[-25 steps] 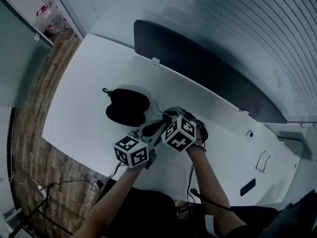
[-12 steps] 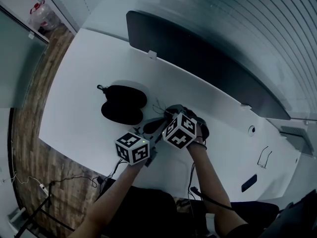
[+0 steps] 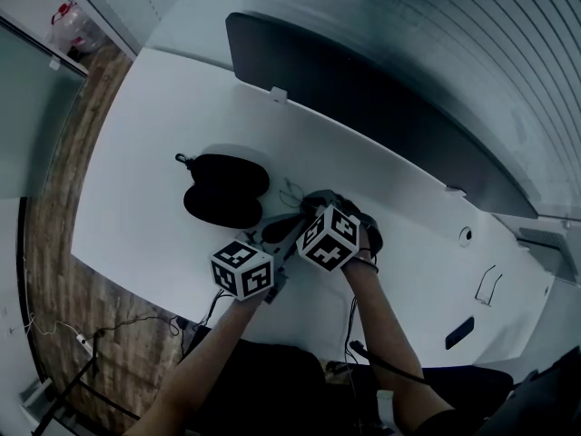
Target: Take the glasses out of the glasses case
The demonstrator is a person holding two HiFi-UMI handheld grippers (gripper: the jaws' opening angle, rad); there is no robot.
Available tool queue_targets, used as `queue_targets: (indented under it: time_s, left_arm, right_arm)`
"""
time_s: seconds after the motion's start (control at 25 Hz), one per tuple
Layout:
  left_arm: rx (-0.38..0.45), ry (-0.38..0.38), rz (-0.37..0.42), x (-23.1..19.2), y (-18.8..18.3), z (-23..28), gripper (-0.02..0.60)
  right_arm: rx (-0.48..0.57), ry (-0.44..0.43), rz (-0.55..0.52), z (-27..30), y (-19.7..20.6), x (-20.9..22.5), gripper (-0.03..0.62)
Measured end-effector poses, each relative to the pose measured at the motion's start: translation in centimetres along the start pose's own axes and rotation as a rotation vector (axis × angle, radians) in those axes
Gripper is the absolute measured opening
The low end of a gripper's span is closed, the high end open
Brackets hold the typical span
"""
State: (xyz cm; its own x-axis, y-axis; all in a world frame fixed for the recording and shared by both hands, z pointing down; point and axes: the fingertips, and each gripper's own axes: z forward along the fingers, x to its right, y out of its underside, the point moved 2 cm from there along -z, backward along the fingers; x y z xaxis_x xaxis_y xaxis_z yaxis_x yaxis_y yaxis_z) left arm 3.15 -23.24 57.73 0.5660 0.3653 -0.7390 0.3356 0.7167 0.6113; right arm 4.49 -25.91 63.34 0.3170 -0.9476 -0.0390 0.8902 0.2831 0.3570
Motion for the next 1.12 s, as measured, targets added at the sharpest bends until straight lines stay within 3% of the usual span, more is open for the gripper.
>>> queue_targets:
  time_s: [0.4, 0.76, 1.12]
  left_arm:
    - [-0.006, -0.006, 0.011, 0.0, 0.0, -0.1, 0.011]
    - [0.010, 0.004, 0.023, 0.5, -0.8, -0.6, 0.011]
    - [0.010, 0.007, 0.078, 1.1, -1.9, -2.2, 0.011]
  right_arm:
    - [0.017, 0.035, 0.011, -0.2, -0.1, 0.0, 0.041]
    - [0.030, 0.048, 0.002, -1.1, -0.9, 0.0, 0.095]
    - [0.166, 0.089, 0.140, -3.0, -2.5, -0.3, 0.094]
